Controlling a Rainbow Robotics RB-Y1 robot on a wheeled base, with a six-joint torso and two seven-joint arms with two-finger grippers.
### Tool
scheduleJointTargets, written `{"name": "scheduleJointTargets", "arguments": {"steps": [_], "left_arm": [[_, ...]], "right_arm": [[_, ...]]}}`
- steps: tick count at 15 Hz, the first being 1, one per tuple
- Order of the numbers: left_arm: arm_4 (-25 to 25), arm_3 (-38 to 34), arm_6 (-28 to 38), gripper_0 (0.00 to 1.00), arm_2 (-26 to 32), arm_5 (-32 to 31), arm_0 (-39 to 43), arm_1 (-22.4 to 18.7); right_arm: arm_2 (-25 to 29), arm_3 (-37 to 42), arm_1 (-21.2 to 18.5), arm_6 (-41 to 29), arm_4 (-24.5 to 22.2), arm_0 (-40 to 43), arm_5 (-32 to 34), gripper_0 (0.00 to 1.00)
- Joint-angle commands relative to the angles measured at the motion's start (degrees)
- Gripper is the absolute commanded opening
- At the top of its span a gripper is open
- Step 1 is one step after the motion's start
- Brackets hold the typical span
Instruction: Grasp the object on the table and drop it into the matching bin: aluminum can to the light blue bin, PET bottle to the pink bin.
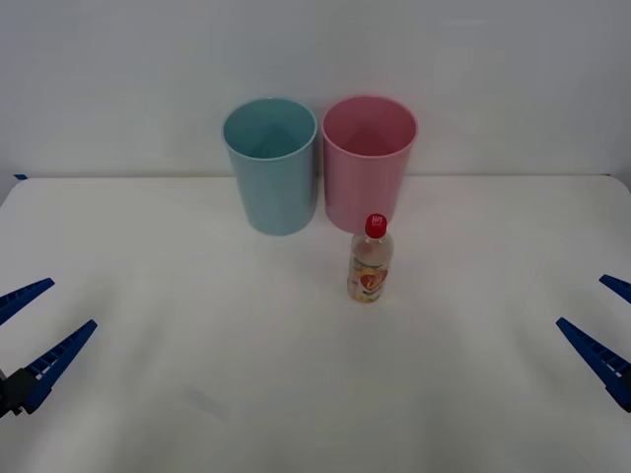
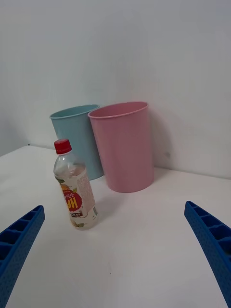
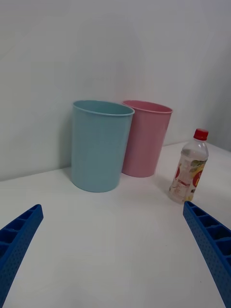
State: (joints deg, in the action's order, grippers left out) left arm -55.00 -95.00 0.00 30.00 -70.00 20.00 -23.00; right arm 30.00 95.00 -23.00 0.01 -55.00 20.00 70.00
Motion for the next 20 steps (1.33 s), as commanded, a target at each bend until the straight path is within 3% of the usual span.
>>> {"name": "scheduleJointTargets", "arguments": {"steps": [1, 6, 15, 17, 20], "left_arm": [[0.0, 0.0, 0.0, 1.0, 0.0, 0.0, 0.0, 0.0], [0.0, 0.0, 0.0, 1.0, 0.0, 0.0, 0.0, 0.0], [0.0, 0.0, 0.0, 1.0, 0.0, 0.0, 0.0, 0.0], [0.0, 0.0, 0.0, 1.0, 0.0, 0.0, 0.0, 0.0], [0.0, 0.0, 0.0, 1.0, 0.0, 0.0, 0.0, 0.0]], "right_arm": [[0.0, 0.0, 0.0, 0.0, 0.0, 0.0, 0.0, 1.0], [0.5, 1.3, -0.5, 0.0, -1.2, 1.2, 0.0, 1.0], [-8.6, 1.3, -0.9, 4.0, -3.6, -2.1, -6.0, 1.0], [-11.5, 1.3, -0.9, 8.5, -3.6, -2.8, -9.5, 1.0], [-15.8, 1.2, -0.9, 9.3, -3.8, -3.8, -13.9, 1.0]]}}
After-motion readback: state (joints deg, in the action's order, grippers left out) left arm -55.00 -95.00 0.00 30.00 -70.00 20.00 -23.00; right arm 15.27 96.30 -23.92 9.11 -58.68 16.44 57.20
